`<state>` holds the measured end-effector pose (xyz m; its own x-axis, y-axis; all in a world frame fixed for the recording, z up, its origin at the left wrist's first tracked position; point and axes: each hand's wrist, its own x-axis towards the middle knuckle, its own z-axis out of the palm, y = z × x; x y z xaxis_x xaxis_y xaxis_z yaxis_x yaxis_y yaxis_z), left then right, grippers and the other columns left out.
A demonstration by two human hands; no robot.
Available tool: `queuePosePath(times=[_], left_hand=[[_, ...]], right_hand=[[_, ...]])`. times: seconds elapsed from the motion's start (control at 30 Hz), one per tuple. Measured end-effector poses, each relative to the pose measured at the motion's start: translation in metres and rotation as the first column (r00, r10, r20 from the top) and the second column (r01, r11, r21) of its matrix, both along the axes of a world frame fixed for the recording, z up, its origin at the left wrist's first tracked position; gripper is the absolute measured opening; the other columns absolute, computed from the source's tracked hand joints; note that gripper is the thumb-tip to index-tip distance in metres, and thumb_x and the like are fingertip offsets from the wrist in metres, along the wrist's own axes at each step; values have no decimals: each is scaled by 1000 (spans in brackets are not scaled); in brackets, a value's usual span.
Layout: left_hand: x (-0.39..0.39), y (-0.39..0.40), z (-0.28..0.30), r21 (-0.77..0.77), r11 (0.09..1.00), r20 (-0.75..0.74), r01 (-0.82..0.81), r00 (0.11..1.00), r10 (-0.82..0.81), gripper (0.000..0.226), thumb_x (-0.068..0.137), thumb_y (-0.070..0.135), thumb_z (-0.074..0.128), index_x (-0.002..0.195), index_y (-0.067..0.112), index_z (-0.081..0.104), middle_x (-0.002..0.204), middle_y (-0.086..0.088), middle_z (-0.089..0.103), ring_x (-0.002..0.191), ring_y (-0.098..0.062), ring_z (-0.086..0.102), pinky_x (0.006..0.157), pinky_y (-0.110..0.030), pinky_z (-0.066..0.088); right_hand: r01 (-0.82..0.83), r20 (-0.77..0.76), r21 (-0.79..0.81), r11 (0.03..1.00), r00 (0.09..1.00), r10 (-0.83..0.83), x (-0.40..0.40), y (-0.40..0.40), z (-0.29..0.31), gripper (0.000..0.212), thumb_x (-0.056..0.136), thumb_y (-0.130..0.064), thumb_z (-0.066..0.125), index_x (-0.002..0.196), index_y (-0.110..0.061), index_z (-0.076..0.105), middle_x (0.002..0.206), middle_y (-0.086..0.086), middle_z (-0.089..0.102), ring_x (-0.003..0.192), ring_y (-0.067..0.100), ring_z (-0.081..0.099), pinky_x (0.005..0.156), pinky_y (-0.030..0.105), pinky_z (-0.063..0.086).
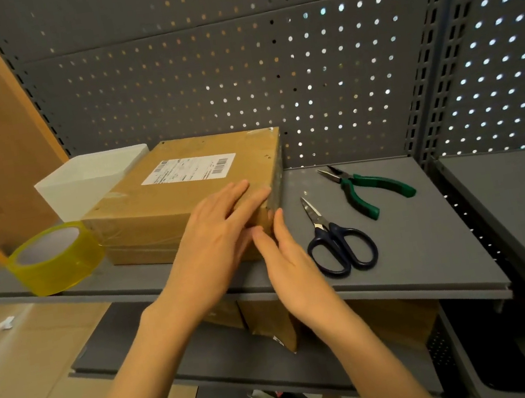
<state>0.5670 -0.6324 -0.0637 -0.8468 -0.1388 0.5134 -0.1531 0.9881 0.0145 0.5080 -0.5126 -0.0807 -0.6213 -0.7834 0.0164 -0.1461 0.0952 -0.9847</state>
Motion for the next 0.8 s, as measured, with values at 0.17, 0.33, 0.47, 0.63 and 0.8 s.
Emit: queuePosePath(times=[0.17,0.33,0.47,0.63,0.8], left_hand=[[26,-17,0,236,957,-133,-170,970,205,62,90,58,32,139,21,41,144,-2,42,137,-17,30,115,-34,14],[63,-62,6,596,726,-227,-343,796,561,60,90,46,48,138,9,40,141,-13,42,131,-27,35,109,-43,29],[69,-88,11,808,540,-156,-236,798,582,70,89,50,50,143,10,32,145,-11,38,131,-27,37,107,-42,32],[58,-102,10,941,331,-152,-65,794,589,66,85,46,59,138,12,37,137,-8,44,116,-23,44,90,-35,37],[56,-104,5,958,276,-231,82,792,565,57,87,38,61,133,13,39,118,0,44,106,-17,42,85,-32,36]], right_hand=[[101,27,-11,995,995,-101,-16,3,20,65,95,-52,30,149,-29,2,157,-7,12,143,14,13,114,35,15],[115,57,12,993,992,-115,-28,-15,35,68,96,-51,32,150,-26,1,156,-5,17,142,18,18,113,38,18],[132,268,21,991,954,-132,-30,-40,28,78,91,-58,38,150,-26,-2,152,-2,26,135,22,31,110,38,24],[204,449,-39,978,878,-165,-33,-51,14,87,78,-62,54,148,-32,13,133,5,50,114,24,52,101,45,42],[245,517,-145,959,845,-138,-26,-48,16,54,85,-45,56,134,-26,44,111,7,66,100,21,62,80,35,52]])
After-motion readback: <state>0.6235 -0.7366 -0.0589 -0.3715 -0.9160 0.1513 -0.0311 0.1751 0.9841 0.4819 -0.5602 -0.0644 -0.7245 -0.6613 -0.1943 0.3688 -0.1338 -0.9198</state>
